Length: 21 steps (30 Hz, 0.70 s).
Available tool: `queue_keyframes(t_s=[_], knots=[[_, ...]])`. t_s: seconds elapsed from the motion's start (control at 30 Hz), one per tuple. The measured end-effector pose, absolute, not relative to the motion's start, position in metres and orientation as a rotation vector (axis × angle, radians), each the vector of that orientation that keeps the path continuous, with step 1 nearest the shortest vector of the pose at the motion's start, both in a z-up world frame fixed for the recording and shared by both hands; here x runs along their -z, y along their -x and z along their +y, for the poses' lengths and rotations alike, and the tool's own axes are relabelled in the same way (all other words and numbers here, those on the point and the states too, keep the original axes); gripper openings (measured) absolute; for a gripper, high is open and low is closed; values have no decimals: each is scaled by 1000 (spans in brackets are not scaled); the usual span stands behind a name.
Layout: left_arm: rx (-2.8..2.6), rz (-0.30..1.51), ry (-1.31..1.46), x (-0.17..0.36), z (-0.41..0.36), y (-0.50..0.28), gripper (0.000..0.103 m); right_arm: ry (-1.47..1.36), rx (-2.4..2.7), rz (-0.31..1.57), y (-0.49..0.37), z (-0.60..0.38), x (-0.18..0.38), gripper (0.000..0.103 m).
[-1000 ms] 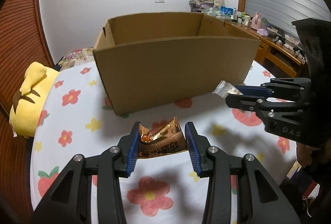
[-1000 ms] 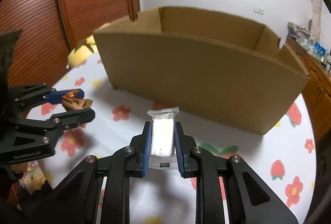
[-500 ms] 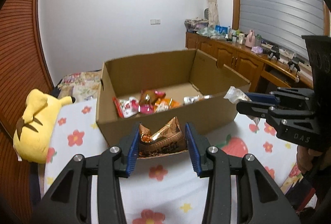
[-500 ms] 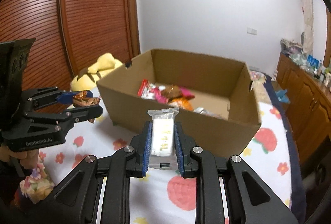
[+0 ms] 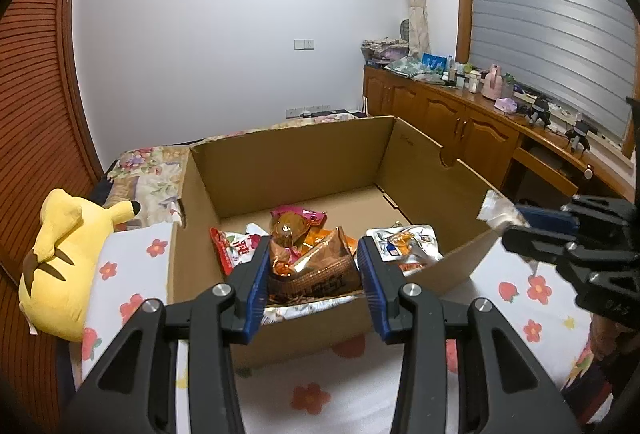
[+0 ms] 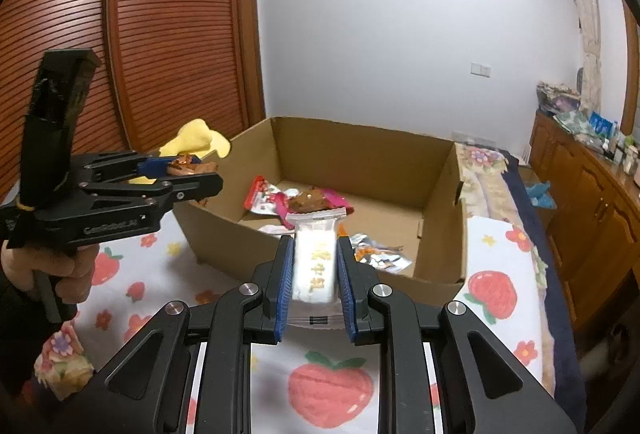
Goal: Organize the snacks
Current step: 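Carry the copper snack and white bar over the box with both tools, then open both tools to drop the copper snack and white bar inside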
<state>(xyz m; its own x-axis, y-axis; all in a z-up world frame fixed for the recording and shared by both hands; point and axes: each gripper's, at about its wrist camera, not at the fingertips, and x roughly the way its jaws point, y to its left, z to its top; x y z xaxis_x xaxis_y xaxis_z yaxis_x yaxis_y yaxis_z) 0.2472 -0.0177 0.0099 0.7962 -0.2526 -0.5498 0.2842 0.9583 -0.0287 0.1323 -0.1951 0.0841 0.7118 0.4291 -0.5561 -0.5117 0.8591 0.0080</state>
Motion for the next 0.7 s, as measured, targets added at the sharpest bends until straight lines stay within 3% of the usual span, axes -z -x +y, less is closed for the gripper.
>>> queue_keyframes(t_s=[0.7], knots=[[285,624,-36,0,-21,-298,44,153,-532,623,-215,-189,-68,20]])
